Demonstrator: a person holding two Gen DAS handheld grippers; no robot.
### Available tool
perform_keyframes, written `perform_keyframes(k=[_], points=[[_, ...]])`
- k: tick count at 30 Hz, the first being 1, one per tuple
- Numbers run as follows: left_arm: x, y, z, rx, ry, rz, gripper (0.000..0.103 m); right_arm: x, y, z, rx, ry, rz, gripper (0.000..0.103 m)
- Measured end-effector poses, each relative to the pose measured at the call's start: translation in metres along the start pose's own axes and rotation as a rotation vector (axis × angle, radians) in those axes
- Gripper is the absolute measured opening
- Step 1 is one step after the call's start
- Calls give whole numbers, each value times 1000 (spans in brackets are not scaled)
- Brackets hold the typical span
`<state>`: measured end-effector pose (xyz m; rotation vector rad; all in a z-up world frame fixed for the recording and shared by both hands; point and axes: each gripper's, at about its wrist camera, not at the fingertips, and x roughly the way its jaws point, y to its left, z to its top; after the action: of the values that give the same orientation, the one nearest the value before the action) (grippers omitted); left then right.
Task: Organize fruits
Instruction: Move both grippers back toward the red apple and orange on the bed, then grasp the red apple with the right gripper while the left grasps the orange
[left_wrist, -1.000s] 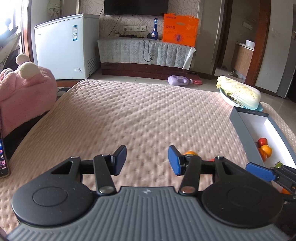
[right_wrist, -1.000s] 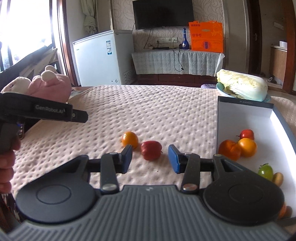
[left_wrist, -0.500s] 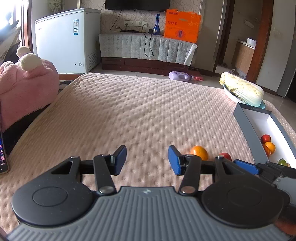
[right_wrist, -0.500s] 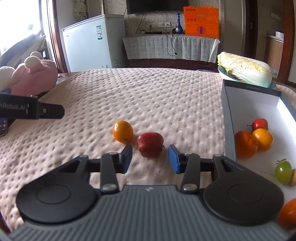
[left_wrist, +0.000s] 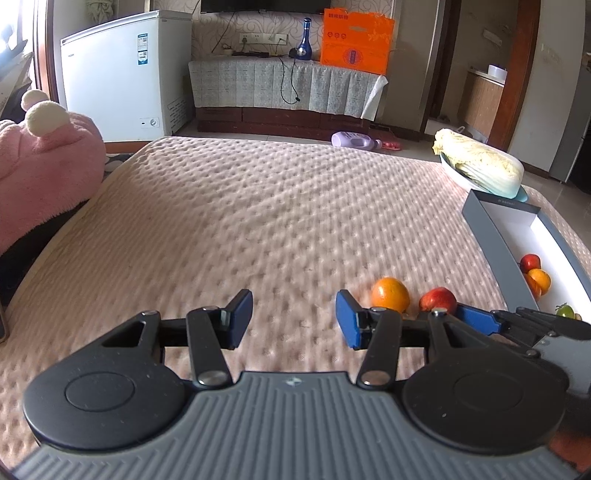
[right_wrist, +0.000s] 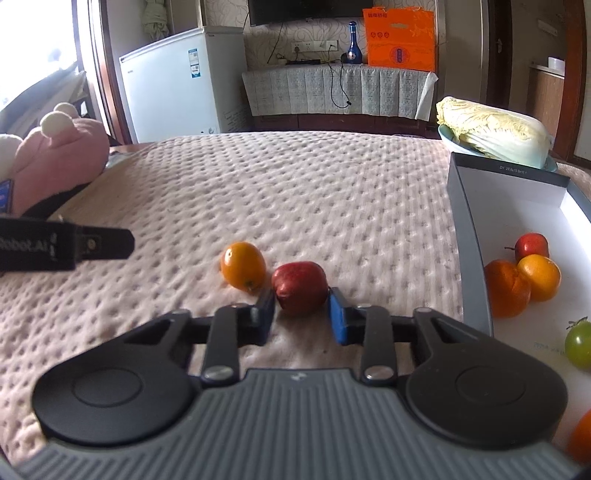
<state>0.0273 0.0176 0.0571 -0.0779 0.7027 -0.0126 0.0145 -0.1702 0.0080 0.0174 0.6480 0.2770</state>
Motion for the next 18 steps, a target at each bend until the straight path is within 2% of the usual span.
perform_keyframes(k=[6,18], points=[[6,-7,-1,8,9,-12,56,-12,-5,2,3,-3,18,33],[28,-43,-2,13,31,-68,56,-80,-17,-1,-87,-31,100,33]])
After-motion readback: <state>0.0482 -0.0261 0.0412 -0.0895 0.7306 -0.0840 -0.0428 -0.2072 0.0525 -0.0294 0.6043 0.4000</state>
